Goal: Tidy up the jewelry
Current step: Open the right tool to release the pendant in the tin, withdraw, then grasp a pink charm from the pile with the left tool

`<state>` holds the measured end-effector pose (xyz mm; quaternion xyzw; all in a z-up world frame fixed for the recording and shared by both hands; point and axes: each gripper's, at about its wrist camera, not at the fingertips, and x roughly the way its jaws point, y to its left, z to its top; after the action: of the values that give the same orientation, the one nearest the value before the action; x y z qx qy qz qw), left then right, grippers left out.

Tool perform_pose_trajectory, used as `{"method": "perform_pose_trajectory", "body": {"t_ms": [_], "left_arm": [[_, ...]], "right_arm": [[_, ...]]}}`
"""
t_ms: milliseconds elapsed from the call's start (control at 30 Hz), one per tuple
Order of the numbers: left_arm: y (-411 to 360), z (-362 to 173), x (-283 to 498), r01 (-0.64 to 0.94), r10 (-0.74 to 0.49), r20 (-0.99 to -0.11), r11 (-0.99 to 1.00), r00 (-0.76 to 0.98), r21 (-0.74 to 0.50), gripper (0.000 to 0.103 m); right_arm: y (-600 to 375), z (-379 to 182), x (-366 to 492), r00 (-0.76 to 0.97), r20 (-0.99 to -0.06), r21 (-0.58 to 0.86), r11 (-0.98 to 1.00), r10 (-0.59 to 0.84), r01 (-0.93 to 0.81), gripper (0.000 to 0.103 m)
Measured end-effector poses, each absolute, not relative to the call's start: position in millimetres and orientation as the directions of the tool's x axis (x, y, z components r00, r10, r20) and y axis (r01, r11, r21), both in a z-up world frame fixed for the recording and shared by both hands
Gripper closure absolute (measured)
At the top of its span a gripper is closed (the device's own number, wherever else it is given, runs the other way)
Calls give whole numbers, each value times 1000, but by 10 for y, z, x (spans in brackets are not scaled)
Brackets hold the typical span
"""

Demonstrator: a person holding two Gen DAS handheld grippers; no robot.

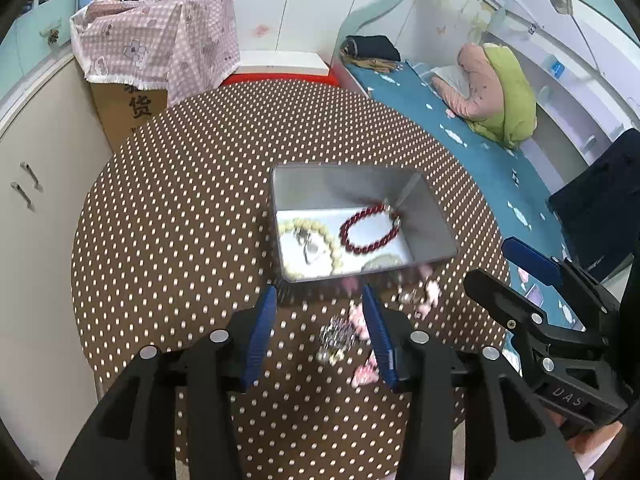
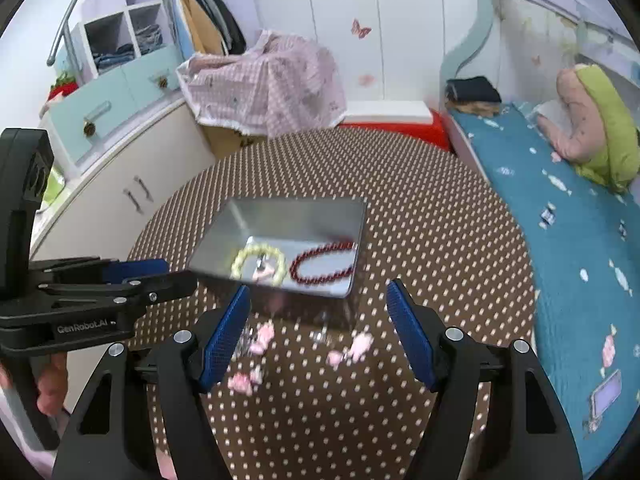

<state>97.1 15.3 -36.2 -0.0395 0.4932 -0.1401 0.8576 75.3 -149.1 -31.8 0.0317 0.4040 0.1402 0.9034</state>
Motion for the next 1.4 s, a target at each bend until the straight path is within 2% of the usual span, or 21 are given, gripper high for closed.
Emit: {"method": "perform_pose_trajectory", "body": {"t_ms": [133,433,867,967,1100,1300,1367,1400], "left_arm": [[120,-515,871,218,-266,-861,958,433,-186,60],[-42,-975,658,243,-298,-906,942,301,-230,59],[-363,-999,595,285,-299,-906,934,301,-213,60],[-473,-998,573,293,-258,-909,942,328,-161,64],[-485,-1001,582,268,-200,-911,958,360,-105,90],[-363,-1009,608,278,-234,-910,950,343,-140,92],[-316,-1005,623,267,-237,-909,952,344,-147,103],[-283,-1002,630,262,-231,-910,954,345,-144,103]], "right_arm": [[-1521,-480,697,607,-748,175,962,268,-210,34],[-1635,-1015,628,504,-834,175,973,227,-149,34],[-1725,-1152,591,486,-841,200,971,237,-127,34],[-1751,-1147,583,492,-843,179,976,218,-126,34],[-1802,-1142,579,495,-834,212,969,246,-126,34],[-1823,-1137,585,497,-829,221,966,257,-131,34],[-1835,-1129,587,496,-827,228,964,266,-137,34],[-1832,-1128,583,495,-824,236,961,275,-141,34]]}}
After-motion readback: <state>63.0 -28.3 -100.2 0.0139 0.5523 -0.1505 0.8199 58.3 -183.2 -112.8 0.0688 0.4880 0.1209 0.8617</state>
